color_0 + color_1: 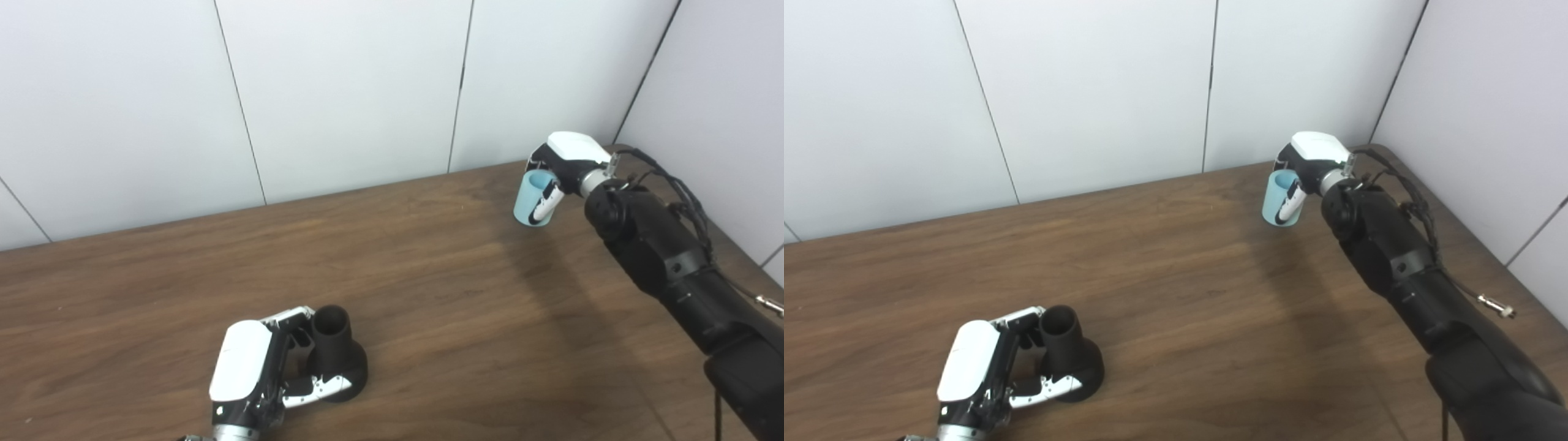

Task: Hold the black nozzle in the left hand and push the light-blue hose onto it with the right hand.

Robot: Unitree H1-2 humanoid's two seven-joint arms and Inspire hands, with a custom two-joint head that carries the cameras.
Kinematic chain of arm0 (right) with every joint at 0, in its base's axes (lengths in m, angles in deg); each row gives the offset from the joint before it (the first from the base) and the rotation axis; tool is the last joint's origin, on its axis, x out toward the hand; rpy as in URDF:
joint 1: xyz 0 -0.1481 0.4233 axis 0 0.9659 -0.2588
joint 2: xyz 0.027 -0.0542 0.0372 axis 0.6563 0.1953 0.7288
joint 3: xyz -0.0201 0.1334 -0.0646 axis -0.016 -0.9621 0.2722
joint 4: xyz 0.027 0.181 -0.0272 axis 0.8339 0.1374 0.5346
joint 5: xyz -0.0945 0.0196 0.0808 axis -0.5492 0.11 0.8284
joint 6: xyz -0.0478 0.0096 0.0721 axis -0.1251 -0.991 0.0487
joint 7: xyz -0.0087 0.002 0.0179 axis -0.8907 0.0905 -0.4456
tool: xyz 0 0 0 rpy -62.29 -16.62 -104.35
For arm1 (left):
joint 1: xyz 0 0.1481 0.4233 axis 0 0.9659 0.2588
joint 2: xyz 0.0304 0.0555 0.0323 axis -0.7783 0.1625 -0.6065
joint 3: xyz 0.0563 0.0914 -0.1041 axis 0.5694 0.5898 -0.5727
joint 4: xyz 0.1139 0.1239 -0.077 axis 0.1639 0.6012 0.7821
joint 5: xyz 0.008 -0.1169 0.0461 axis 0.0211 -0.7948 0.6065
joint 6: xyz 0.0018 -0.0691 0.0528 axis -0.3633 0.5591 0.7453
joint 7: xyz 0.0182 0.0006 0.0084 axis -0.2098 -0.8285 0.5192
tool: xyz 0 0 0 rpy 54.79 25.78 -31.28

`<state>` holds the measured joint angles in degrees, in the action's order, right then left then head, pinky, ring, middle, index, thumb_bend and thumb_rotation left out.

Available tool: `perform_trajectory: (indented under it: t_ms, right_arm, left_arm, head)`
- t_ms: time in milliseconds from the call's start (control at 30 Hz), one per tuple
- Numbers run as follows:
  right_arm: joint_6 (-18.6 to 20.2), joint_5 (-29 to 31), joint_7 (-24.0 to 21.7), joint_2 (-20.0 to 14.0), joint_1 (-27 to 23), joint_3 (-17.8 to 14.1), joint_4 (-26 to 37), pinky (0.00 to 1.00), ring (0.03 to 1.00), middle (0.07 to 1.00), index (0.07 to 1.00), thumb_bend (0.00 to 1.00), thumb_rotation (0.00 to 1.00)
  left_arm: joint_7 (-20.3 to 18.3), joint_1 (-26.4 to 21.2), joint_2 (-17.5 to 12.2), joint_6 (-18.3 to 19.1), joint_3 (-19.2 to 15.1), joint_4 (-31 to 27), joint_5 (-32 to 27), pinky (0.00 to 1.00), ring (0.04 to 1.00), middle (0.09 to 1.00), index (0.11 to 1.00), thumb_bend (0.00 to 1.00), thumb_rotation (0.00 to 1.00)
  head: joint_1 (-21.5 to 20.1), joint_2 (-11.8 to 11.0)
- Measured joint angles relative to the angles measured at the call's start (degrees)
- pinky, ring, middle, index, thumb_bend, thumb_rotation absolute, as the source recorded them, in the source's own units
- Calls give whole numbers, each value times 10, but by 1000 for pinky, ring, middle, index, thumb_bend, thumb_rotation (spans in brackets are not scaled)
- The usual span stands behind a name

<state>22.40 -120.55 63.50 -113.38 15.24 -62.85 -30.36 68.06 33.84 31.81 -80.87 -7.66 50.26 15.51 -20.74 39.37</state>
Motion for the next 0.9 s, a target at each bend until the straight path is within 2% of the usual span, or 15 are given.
perform_trajectory:
  t_ms: [167,267,300,433,633,800,900]
  right_arm:
    - [-12,-1,18,-2,3,0,-2,387,381,479,541,513,0]
    - [-15,1,18,-5,16,-4,21,402,387,479,528,516,0]
    - [-17,4,18,-7,26,-8,38,441,399,486,510,518,0]
    - [-20,11,15,-15,62,-31,138,375,373,492,528,514,0]
    - [-30,14,-2,-14,113,-41,295,367,376,501,528,514,0]
    - [-21,10,-28,24,174,-42,445,344,364,470,541,512,0]
    - [-32,13,-31,51,200,-47,489,335,361,485,549,510,0]
  left_arm:
    - [-1,0,1,2,0,0,0,424,472,477,493,504,0]
    - [-1,0,1,2,-1,0,0,426,471,472,498,504,0]
    - [-1,0,1,2,-1,0,0,428,471,472,498,504,0]
    - [0,1,2,3,-1,-1,1,425,468,471,498,504,0]
    - [-1,2,8,14,0,-3,6,436,468,474,496,504,0]
    - [-3,3,13,26,3,-7,10,442,477,485,487,504,0]
    - [-6,2,15,31,4,-7,12,440,474,482,490,504,0]
  head:
    - [11,-1]
    - [19,0]
    - [25,0]
    - [40,3]
    - [61,4]
    - [86,4]
    - [98,3]
